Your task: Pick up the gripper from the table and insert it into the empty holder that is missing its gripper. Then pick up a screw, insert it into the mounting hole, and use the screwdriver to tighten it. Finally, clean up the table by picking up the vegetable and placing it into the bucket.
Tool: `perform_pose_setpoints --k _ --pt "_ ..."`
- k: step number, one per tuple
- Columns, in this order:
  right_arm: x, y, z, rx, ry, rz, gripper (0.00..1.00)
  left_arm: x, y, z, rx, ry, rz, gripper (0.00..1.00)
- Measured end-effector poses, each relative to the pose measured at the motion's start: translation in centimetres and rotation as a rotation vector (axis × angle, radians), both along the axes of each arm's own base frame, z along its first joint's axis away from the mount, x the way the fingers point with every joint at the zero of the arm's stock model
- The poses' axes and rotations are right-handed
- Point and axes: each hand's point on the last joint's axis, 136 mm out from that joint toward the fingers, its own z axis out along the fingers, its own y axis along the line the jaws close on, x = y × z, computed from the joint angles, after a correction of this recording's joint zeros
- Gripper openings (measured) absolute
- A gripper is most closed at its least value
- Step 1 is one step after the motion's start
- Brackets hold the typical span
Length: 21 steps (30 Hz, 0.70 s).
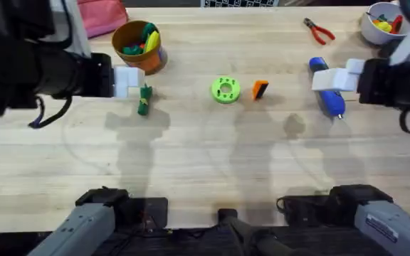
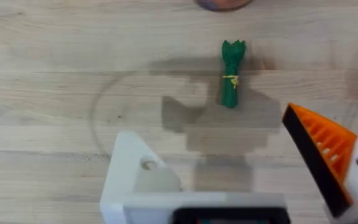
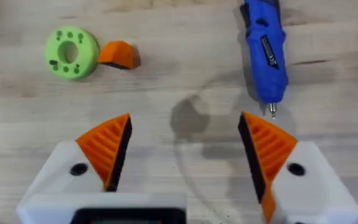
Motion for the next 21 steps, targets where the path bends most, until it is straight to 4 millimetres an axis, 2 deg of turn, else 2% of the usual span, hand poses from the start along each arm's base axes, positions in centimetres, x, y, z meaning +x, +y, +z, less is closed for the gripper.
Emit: perform_pose_setpoints --k 5,11,14,17,21 --pt "0.5 0.0 -1.4 0.004 0.066 -0.007 0.993 0.9 0.0 -1.3 0.001 0.042 0.003 0.986" --pt "0.9 0.0 -2.4 0.005 0.112 -0.010 0.993 1.7 -0.7 -1.0 -0.022 0.013 -0.035 0.985" --pt "0.9 0.0 -2.5 0.005 0.116 -0.011 0.994 1.6 -1.0 -1.6 -0.029 0.047 -0.063 0.985" --pt "0.9 0.0 -2.5 0.006 0.116 -0.011 0.994 2.0 -1.4 -3.3 -0.043 0.112 -0.081 0.985" --pt "0.9 0.0 -2.5 0.007 0.117 -0.014 0.994 2.6 -1.6 -6.7 -0.059 0.237 -0.083 0.992"
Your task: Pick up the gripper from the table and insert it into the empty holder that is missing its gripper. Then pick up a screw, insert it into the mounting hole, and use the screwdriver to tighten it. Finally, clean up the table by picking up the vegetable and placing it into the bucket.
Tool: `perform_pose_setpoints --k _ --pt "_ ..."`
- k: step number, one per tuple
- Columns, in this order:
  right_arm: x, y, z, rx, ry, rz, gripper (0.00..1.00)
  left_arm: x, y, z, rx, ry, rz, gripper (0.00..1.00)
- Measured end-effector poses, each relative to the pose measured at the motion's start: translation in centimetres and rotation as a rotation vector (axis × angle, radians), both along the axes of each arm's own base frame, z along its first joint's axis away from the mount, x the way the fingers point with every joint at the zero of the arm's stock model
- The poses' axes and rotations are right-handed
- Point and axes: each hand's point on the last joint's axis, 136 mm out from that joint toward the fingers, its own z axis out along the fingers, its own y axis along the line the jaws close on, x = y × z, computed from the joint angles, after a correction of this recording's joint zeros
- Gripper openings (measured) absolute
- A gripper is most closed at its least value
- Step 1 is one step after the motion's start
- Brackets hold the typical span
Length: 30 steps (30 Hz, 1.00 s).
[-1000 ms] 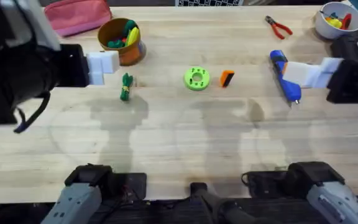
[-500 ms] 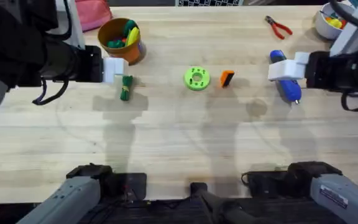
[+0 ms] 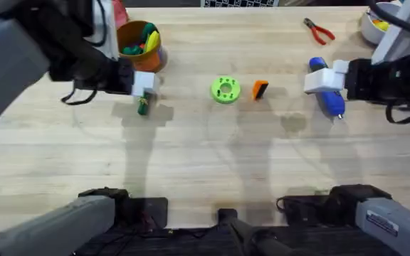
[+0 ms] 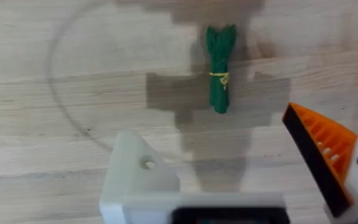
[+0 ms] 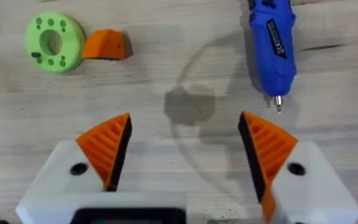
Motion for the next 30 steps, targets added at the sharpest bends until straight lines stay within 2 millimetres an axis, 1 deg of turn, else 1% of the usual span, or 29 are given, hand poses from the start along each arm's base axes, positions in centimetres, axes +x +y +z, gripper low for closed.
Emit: perform_pose_setpoints --k 5,12,15,17,22,23,25,27,28,30 --pt "0.0 0.0 0.0 0.001 0.000 -0.002 0.994 0.7 -0.1 -3.2 -0.008 0.097 -0.002 0.993" --pt "0.0 0.0 0.0 0.001 0.000 -0.002 0.993 1.7 0.0 -6.8 -0.008 0.174 -0.014 0.966" --pt "0.0 0.0 0.0 0.001 0.000 -0.002 0.993 2.1 0.0 -8.1 -0.005 0.198 -0.028 0.880" --pt "0.0 0.0 0.0 0.001 0.000 -0.002 0.994 2.3 0.0 -8.9 -0.003 0.211 -0.037 0.797" --pt "0.0 0.0 0.0 0.001 0.000 -0.002 0.992 2.7 0.2 -9.7 0.012 0.213 -0.040 0.776" --pt "0.0 0.0 0.0 0.001 0.001 -0.002 0.993 2.7 0.3 -9.7 0.018 0.215 -0.039 0.758" --pt "0.0 0.0 0.0 0.001 0.001 -0.002 0.994 2.7 0.5 -9.8 0.024 0.217 -0.035 0.678" --pt "0.0 0.0 0.0 0.001 0.002 -0.002 0.994 2.7 0.7 -9.8 0.026 0.217 -0.032 0.529" --pt "0.0 0.0 0.0 0.001 0.001 -0.002 0.994 2.7 0.7 -9.8 0.028 0.217 -0.032 0.422" --pt "0.0 0.0 0.0 0.001 0.002 -0.002 0.994 2.7 0.8 -9.8 0.028 0.217 -0.032 0.108"
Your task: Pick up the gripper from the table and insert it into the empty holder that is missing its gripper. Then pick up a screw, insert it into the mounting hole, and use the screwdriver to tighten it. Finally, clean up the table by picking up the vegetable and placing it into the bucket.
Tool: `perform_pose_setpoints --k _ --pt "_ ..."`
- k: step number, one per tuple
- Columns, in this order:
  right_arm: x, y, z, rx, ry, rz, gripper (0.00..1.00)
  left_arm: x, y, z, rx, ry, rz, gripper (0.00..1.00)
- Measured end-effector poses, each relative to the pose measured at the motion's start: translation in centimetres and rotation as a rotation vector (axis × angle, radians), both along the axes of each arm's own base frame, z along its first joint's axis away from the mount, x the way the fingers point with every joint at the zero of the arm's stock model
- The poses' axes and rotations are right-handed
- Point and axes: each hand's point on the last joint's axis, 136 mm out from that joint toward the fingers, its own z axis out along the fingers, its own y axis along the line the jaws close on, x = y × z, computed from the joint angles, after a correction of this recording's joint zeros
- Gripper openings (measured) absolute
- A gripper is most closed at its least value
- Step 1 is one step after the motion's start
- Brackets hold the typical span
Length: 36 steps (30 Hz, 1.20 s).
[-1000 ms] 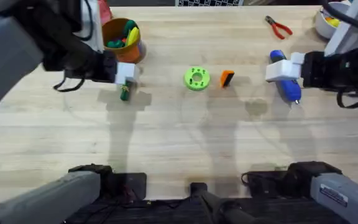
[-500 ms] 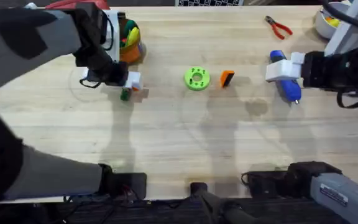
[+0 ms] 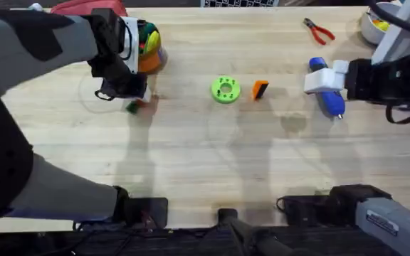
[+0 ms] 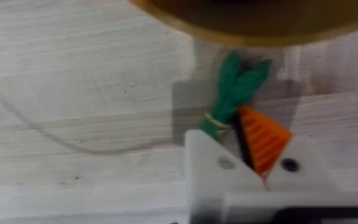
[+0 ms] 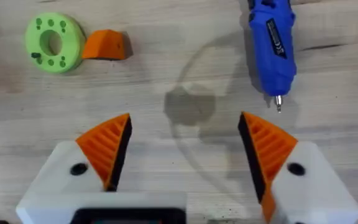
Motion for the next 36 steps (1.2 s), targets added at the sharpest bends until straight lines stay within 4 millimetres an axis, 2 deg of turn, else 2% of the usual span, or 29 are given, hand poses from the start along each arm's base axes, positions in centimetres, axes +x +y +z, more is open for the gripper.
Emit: perform_pose_setpoints --k 1,2,11,14,16,19,24,27,30,31,33,36 --pt "0.0 0.0 0.0 0.000 0.000 0.000 0.994 0.0 0.0 0.0 0.002 0.000 -0.005 0.029" --pt "0.0 0.0 0.0 0.000 0.000 0.000 0.994 0.0 0.0 0.0 0.001 0.000 -0.004 0.018" --pt "0.0 0.0 0.0 0.000 0.000 0.000 0.994 0.0 0.0 0.1 -0.001 -0.002 -0.004 0.021" --pt "0.0 0.0 0.0 0.000 0.000 0.000 0.993 0.2 -0.1 1.2 -0.003 -0.038 -0.005 0.021" --pt "0.0 0.0 0.0 0.000 0.000 0.000 0.992 0.5 -0.1 3.1 -0.002 -0.098 -0.005 0.020" --pt "0.0 0.0 0.0 0.000 0.000 0.000 0.993 0.4 -0.2 7.3 -0.008 -0.221 -0.007 0.020" --pt "0.0 0.0 0.0 0.000 0.000 0.000 0.992 -1.3 -0.9 14.4 -0.042 -0.435 -0.021 0.020" --pt "0.0 0.0 0.0 0.000 0.000 0.000 0.994 -2.6 -1.1 17.2 -0.050 -0.523 -0.027 0.020" --pt "0.0 0.0 0.0 0.000 0.000 0.000 0.993 -3.5 -1.1 18.9 -0.052 -0.586 -0.030 0.020" --pt "0.0 0.0 0.0 0.000 0.000 0.000 0.993 -3.8 -1.1 19.4 -0.049 -0.603 -0.035 0.044" --pt "0.0 0.0 0.0 0.000 0.000 0.000 0.993 -4.1 -1.1 20.0 -0.049 -0.628 -0.036 0.314" --pt "0.0 0.0 0.0 0.000 0.000 0.000 0.994 -4.3 -1.1 20.5 -0.048 -0.649 -0.036 0.795"
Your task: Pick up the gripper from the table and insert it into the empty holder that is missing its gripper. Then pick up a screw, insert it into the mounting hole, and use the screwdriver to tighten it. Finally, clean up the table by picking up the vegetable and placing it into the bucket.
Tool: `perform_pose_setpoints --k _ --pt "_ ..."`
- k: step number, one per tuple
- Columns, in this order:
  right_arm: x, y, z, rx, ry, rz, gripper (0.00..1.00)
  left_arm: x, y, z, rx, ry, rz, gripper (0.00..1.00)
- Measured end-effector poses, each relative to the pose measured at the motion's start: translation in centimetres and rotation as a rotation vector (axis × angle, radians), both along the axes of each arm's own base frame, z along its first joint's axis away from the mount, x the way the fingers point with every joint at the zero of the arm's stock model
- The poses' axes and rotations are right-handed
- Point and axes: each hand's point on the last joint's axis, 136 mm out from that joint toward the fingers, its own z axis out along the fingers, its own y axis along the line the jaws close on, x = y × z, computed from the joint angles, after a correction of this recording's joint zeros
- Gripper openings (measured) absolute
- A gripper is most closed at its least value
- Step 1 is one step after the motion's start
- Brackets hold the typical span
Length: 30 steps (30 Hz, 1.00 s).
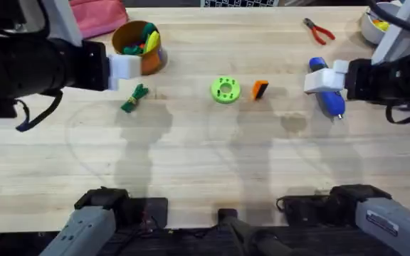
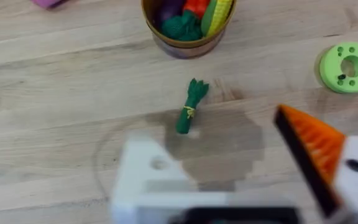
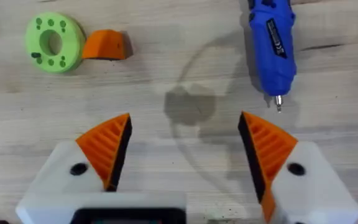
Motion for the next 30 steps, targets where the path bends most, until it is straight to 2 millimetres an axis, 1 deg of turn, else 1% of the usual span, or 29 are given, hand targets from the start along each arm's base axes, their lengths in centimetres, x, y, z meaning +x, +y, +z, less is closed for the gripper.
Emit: perform_pose_setpoints --k 1,2,3,21,25,27,30 --pt "0.00 0.00 0.00 0.000 0.000 0.000 0.994 -0.01 0.00 0.06 -0.001 -0.003 0.001 0.925" --pt "-0.01 0.00 0.00 0.000 0.000 0.000 0.994 -0.03 0.00 0.06 -0.001 -0.002 0.001 0.971" --pt "0.00 0.00 0.00 0.000 0.000 0.000 0.994 -0.02 0.00 0.06 -0.001 -0.003 0.001 0.981" --pt "-0.01 0.00 0.00 0.000 0.000 0.000 0.993 -0.03 0.00 0.06 -0.001 -0.002 0.001 0.985" --pt "-0.01 0.00 0.00 0.000 0.000 0.000 0.994 -0.43 0.00 -0.33 -0.001 0.021 0.001 0.985" --pt "-0.01 0.00 0.00 0.000 0.000 0.000 0.993 -0.26 -0.11 -0.16 -0.005 0.010 -0.003 0.985" --pt "-0.01 0.00 0.00 0.000 0.000 0.000 0.993 0.45 -0.52 0.66 -0.022 -0.035 -0.021 0.985"
